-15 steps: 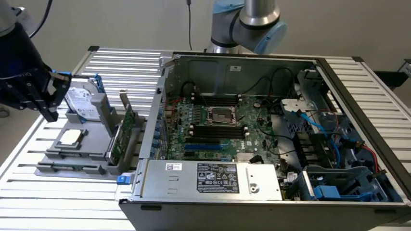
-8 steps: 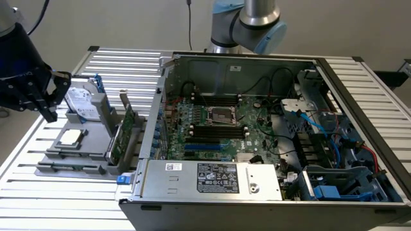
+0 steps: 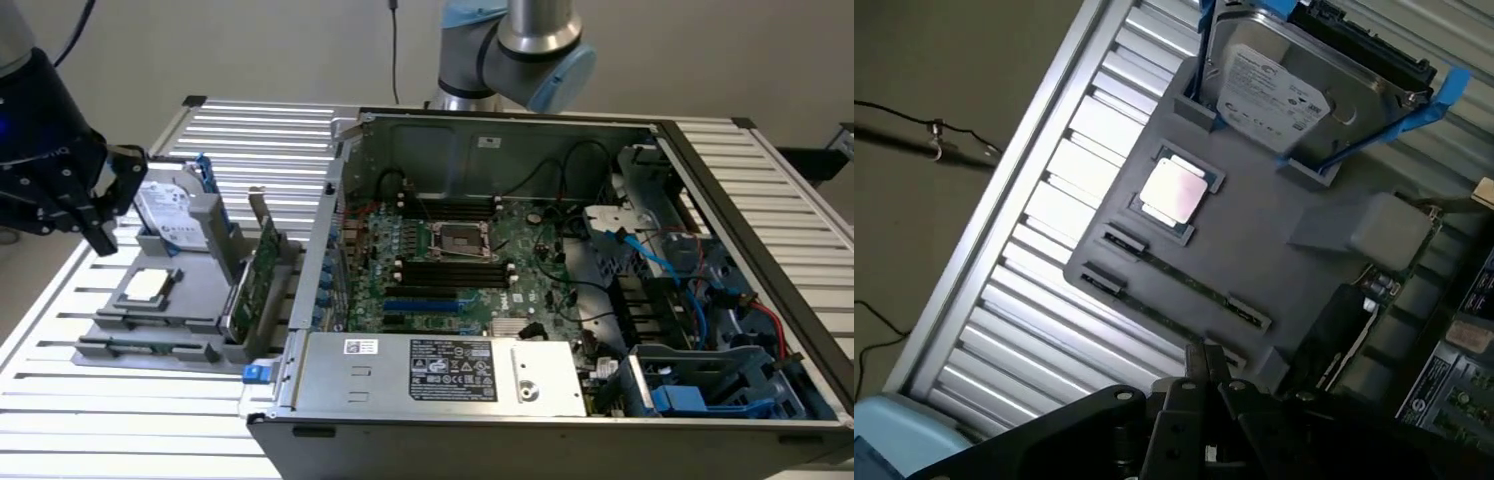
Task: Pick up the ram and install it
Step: 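Pick up the ram and move it above insertion slot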
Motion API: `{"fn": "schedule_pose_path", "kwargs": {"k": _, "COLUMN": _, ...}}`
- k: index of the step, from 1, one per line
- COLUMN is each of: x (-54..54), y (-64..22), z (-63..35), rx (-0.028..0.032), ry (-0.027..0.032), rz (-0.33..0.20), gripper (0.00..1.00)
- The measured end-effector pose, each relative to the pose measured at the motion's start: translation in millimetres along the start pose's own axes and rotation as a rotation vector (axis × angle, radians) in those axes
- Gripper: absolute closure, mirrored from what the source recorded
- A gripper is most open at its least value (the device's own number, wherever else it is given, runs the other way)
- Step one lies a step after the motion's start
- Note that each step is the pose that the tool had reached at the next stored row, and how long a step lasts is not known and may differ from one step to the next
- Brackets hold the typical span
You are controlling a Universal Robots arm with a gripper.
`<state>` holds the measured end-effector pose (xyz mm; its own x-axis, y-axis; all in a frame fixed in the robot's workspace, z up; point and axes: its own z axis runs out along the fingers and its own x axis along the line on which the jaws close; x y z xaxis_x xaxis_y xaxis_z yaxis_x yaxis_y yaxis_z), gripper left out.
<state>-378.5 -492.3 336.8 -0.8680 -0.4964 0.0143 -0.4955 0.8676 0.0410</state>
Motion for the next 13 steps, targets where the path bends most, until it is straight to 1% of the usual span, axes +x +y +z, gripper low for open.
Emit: {"fn": "schedule_pose_path", "kwargs": {"k": 13, "x": 0.0, "y": 0.0, "z": 0.9, "rx": 0.0034, "ry": 0.0097, "rz": -0.236, "gripper": 0.89}}
